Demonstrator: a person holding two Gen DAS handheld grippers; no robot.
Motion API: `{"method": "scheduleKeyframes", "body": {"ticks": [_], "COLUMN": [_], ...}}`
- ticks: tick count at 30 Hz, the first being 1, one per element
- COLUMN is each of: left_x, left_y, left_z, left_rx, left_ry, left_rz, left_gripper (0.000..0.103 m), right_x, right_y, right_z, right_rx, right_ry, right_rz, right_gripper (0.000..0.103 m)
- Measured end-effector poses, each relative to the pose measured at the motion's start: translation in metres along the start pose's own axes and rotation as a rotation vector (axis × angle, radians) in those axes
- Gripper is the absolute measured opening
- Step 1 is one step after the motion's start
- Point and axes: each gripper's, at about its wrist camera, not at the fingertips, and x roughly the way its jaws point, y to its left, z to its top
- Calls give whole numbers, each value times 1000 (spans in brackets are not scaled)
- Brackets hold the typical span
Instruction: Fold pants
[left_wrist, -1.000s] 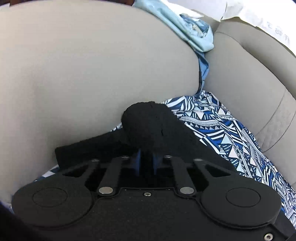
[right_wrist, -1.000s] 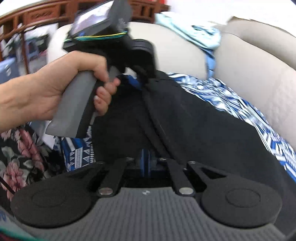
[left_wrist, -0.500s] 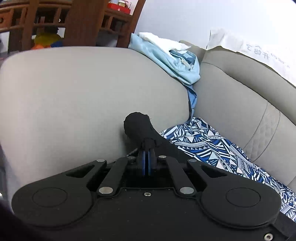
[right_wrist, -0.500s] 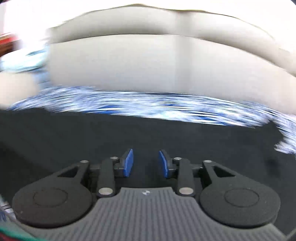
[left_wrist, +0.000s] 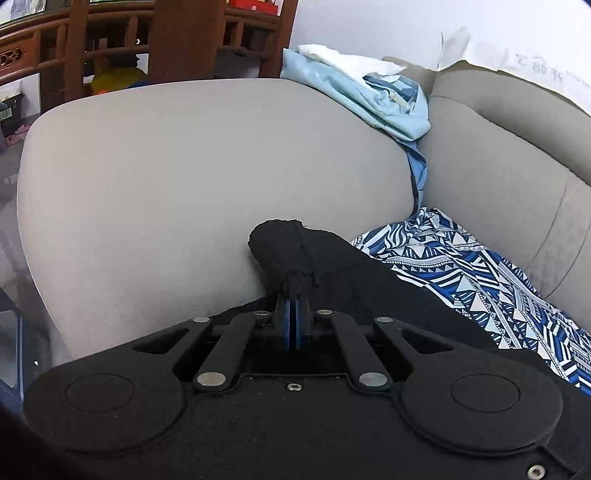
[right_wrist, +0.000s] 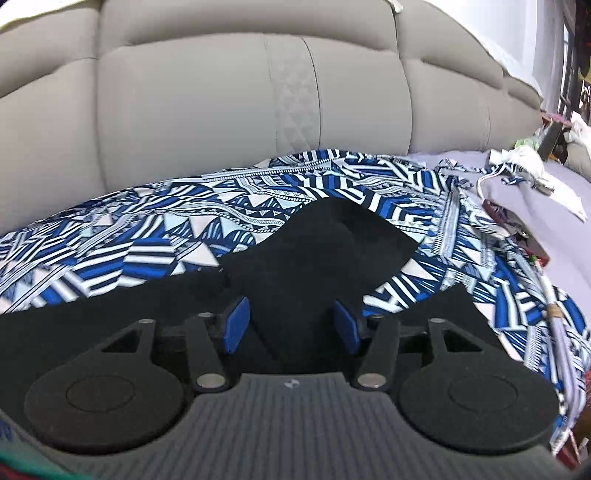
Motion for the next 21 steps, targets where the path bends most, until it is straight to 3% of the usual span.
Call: {"method": "scheduleKeyframes", "body": {"ticks": [5, 11, 21], "left_x": [1, 4, 4], "left_y": [-3, -9, -12], "left_z": [1, 1, 2], "left_rx": [4, 17, 25], "left_ry": [6, 9, 11], "left_rz": [18, 28, 31], "left_gripper": [3, 3, 3], "right_x": [22, 24, 17], "right_y": [9, 3, 4], "right_z": [7, 6, 8], "right_rx": [-39, -20, -21], "right_ry": [2, 23, 32], "right_rz": [-2, 70, 83], "right_gripper": [79, 82, 29]}}
